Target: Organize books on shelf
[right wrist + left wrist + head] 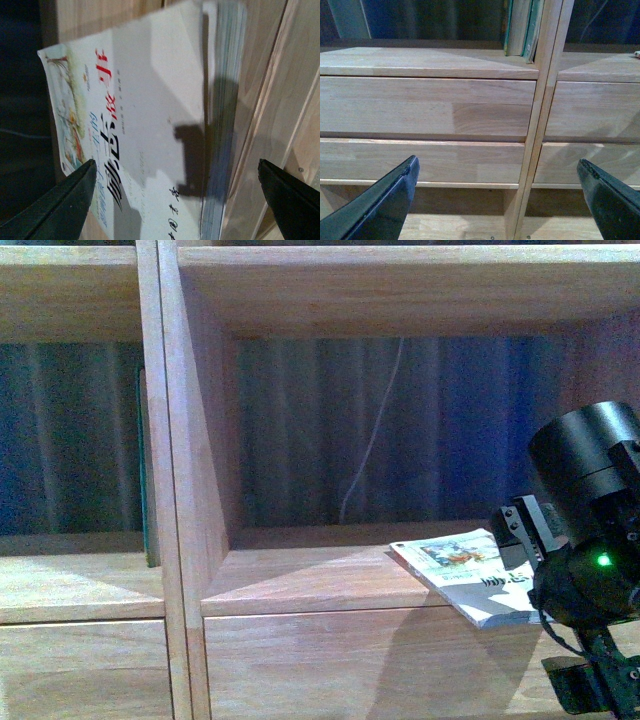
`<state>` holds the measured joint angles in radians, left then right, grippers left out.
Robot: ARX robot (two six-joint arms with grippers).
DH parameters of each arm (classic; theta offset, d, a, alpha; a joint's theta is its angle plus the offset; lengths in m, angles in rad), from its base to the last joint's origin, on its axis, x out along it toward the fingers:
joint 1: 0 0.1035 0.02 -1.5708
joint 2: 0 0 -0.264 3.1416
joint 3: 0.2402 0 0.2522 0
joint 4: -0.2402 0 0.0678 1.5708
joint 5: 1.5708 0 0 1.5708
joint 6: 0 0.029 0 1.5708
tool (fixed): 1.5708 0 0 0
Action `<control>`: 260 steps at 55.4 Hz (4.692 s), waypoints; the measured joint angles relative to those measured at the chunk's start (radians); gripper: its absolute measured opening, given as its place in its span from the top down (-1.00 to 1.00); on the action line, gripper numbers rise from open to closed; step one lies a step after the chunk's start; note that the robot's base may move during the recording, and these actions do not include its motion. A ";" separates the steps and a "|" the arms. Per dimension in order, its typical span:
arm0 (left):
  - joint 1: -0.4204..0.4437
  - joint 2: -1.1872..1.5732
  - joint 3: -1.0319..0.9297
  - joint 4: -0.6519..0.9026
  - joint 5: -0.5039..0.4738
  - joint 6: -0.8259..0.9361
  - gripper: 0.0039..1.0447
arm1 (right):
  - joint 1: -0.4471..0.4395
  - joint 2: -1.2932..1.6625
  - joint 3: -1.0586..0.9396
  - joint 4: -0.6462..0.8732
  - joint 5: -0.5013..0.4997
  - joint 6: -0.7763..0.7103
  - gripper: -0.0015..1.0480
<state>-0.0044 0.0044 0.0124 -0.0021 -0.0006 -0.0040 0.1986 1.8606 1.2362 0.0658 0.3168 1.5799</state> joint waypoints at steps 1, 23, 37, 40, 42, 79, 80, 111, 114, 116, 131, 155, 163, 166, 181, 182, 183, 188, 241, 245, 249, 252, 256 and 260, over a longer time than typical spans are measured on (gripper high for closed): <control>0.000 0.000 0.000 0.000 0.000 0.000 -0.86 | 0.000 0.004 0.005 -0.002 0.000 0.003 -0.86; 0.000 0.000 0.000 0.000 0.000 0.000 -0.86 | 0.000 0.016 0.050 -0.021 0.014 0.012 -0.19; 0.000 0.000 0.000 0.000 0.000 0.000 -0.86 | 0.000 -0.003 0.051 -0.002 0.024 0.021 0.53; 0.000 0.000 0.000 0.000 0.000 0.000 -0.86 | 0.000 -0.018 0.047 0.007 0.024 0.021 0.70; 0.000 0.000 0.000 0.000 0.000 0.000 -0.86 | 0.000 -0.025 0.044 0.014 0.027 0.020 0.78; 0.000 0.000 0.000 0.000 0.000 0.000 -0.86 | -0.068 -0.421 -0.327 0.346 -0.006 -0.338 0.86; 0.000 0.000 0.000 0.000 0.000 0.000 -0.86 | -0.068 -0.431 -0.332 0.354 -0.010 -0.348 0.86; 0.000 0.000 0.000 0.000 0.000 0.000 -0.86 | 0.182 -0.799 -0.497 0.484 0.055 -0.652 0.86; 0.000 0.000 0.000 0.000 0.000 0.000 -0.86 | 0.247 -0.803 -0.497 0.492 0.082 -0.689 0.86; 0.000 0.000 0.000 0.000 0.000 0.000 -0.86 | 0.272 -0.804 -0.497 0.493 0.085 -0.701 0.86; 0.064 0.056 0.041 -0.104 0.192 -0.038 -0.86 | 0.295 -0.825 -0.497 0.493 0.119 -0.754 0.86; 0.342 0.596 0.375 0.058 0.717 -0.284 -0.86 | 0.270 -0.845 -0.511 0.496 0.108 -0.753 0.86; 0.254 0.768 0.515 0.072 0.741 -0.404 -0.86 | 0.283 -0.834 -0.504 0.502 0.106 -0.748 0.86; 0.213 0.809 0.549 0.090 0.755 -0.447 -0.86 | 0.290 -0.821 -0.493 0.505 0.098 -0.736 0.86; -0.065 0.966 0.598 0.431 0.778 -0.872 -0.86 | 0.338 -0.758 -0.399 0.509 0.071 -0.695 0.86; -0.084 0.974 0.599 0.460 0.766 -0.897 -0.86 | 0.344 -0.755 -0.394 0.509 0.069 -0.692 0.86; -0.094 0.978 0.600 0.474 0.760 -0.912 -0.86 | 0.350 -0.752 -0.386 0.510 0.067 -0.689 0.86; -0.159 1.007 0.612 0.567 0.715 -1.014 -0.86 | 0.373 -0.745 -0.366 0.514 0.064 -0.689 0.86; -0.242 1.126 0.746 0.798 0.628 -1.152 -0.86 | 0.539 -0.798 -0.436 0.563 0.042 -0.648 0.86; -0.237 1.128 0.747 0.803 0.628 -1.157 -0.86 | 0.550 -0.798 -0.443 0.568 0.037 -0.648 0.86; -0.232 1.129 0.748 0.805 0.628 -1.163 -0.86 | 0.557 -0.798 -0.443 0.575 0.037 -0.648 0.86; -0.230 1.129 0.750 0.805 0.628 -1.165 -0.86 | 0.565 -0.798 -0.443 0.580 0.037 -0.648 0.86; -0.226 1.129 0.752 0.805 0.628 -1.169 -0.86 | 0.573 -0.799 -0.443 0.583 0.037 -0.649 0.86; -0.226 1.129 0.752 0.805 0.628 -1.172 -0.86 | 0.583 -0.799 -0.443 0.588 0.039 -0.649 0.86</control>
<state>-0.2306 1.1336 0.7643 0.8028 0.6273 -1.1763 0.7818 1.0618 0.7933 0.6537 0.3553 0.9306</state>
